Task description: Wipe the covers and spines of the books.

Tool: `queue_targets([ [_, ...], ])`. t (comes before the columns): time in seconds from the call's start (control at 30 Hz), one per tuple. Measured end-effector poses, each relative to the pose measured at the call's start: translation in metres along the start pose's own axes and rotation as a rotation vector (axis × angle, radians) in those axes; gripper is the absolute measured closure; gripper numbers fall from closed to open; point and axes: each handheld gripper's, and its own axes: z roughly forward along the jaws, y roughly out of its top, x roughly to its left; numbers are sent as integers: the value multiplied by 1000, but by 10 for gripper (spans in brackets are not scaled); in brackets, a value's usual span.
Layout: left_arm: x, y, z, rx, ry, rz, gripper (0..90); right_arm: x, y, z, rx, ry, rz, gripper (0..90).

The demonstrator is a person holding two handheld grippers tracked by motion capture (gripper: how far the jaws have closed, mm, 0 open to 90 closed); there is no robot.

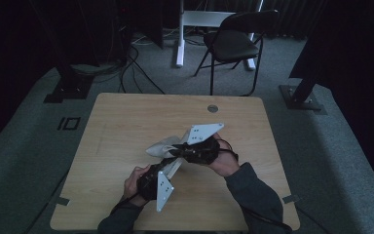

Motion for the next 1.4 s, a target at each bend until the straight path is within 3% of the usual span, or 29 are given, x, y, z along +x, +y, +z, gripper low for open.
queue_targets([
  [0.57,0,0,0,-4,7,4,776,11,5,-3,-41,91,-13,828],
  [1.4,1,0,-1,-12,15,0,776,23,10,0,-16,175,-57,829],
])
